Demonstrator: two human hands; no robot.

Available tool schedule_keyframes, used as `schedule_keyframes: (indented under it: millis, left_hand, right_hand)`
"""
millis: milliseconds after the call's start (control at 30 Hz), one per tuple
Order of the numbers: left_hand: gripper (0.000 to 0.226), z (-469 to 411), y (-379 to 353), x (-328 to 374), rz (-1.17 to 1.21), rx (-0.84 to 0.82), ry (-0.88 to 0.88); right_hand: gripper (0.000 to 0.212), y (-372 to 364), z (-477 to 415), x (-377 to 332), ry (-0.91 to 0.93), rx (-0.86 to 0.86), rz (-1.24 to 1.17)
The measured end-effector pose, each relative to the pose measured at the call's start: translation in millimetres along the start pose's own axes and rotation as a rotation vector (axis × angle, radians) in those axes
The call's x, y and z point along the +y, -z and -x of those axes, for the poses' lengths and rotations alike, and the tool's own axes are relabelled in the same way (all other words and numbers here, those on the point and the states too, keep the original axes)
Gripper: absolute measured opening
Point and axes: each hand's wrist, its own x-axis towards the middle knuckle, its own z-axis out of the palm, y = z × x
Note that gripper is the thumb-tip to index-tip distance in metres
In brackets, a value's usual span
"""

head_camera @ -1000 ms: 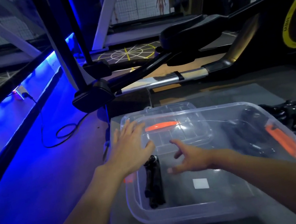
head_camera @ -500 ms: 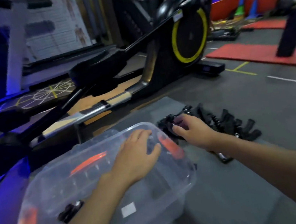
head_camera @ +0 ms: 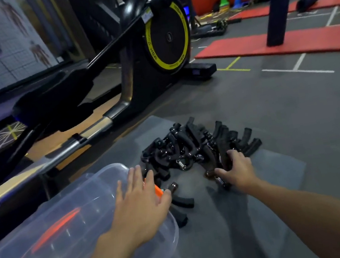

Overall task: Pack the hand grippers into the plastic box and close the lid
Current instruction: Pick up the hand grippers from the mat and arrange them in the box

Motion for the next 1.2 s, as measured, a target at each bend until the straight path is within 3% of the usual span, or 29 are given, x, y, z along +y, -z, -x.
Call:
schedule_keyframes:
  millis: [67, 267, 533, 633, 733, 867, 1000, 1200]
  left_hand:
    - [0.096, 0, 0, 1, 0.005, 0.011, 0.0]
    - [0.095, 0, -2, 0, 0.007, 0.022, -0.011]
    - [0.093, 2, 3, 1, 0.02, -0.001, -0.016]
    - [0.078, 3, 12, 0, 0.06, -0.033, -0.014]
    - [0.055, 7, 29, -1, 0.257, 0.013, 0.001]
    - [0.041, 15, 59, -6, 0.618, 0.165, 0.053]
    - [0.018, 33, 92, -22, 0.943, 0.199, 0.137]
    - [0.024, 90, 101, -70, 1.338, 0.134, 0.369]
  right_hand:
    - [0.075, -4, -6, 4, -0.04, -0.009, -0.149]
    - [0.045, -10, -16, -6, -0.099, 0.131, -0.449]
    - [0.026, -2, -8, -33, 0.08, 0.082, -0.351]
    - [0.027, 16, 4, -52, 0.119, 0.064, -0.382]
    - [0.027, 37, 18, -76, 0.165, 0.035, -0.481]
    - [0.027, 67, 49, -123, 0.265, 0.004, -0.639]
    - [0.026, 82, 96, -174, 0.416, -0.101, -0.725]
    - [0.025, 70, 168, -230, 0.575, -0.294, -0.814]
